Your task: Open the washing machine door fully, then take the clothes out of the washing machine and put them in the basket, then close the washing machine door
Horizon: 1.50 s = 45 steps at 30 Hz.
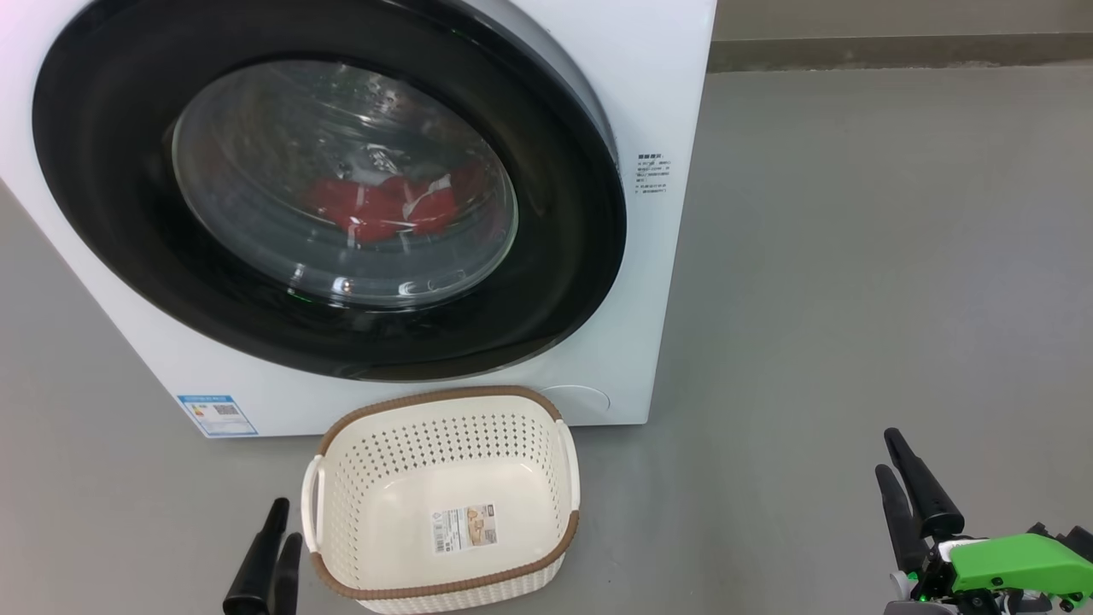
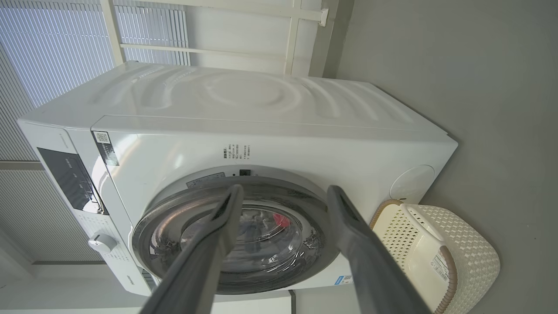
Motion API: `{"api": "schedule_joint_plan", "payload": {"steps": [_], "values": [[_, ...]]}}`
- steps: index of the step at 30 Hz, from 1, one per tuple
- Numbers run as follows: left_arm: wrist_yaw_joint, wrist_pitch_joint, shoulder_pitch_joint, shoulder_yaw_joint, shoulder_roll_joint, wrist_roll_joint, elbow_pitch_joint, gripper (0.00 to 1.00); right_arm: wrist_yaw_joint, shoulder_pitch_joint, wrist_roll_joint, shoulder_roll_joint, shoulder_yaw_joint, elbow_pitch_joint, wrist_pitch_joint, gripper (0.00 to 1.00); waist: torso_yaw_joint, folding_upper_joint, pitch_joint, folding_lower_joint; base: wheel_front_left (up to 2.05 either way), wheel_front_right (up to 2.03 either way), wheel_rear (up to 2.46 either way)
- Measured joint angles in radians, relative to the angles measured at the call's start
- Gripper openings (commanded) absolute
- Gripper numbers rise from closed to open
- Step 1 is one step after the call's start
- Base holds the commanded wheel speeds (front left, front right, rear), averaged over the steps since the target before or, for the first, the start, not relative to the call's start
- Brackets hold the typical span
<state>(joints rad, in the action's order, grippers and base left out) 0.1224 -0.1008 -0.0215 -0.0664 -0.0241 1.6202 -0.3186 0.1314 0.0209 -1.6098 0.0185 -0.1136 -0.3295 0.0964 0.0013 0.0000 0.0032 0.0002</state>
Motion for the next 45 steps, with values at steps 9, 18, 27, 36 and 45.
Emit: {"api": "schedule_joint_plan", "payload": {"steps": [9,18,27,36,45], "values": [[0.000,0.028,0.001,0.004,-0.001,-0.056,0.022,1.00,0.000,0.000,0.039,0.008,0.037,0.002,-0.027,1.00,0.003,0.0000,0.001,0.0000,0.00,0.00,0.00],[0.000,0.051,0.004,0.005,-0.001,-0.177,0.037,1.00,0.000,0.000,0.129,0.019,0.067,-0.004,-0.053,1.00,0.004,0.0000,0.002,0.0000,0.00,0.00,0.00],[0.000,0.077,0.014,0.004,-0.001,-0.317,0.056,1.00,0.000,0.000,0.221,0.030,0.093,-0.011,-0.074,1.00,0.004,0.0000,0.004,0.0000,0.00,0.00,0.00],[-0.012,0.102,0.026,0.013,-0.001,-0.486,0.076,1.00,0.000,0.001,0.337,0.039,0.121,-0.021,-0.098,1.00,0.004,0.0000,0.005,0.0000,0.00,0.00,0.00],[-0.041,0.130,0.046,0.035,-0.002,-0.633,0.094,1.00,0.000,0.002,0.454,0.045,0.142,-0.023,-0.129,1.00,0.005,0.0000,0.005,0.0000,0.00,0.00,0.00]]}}
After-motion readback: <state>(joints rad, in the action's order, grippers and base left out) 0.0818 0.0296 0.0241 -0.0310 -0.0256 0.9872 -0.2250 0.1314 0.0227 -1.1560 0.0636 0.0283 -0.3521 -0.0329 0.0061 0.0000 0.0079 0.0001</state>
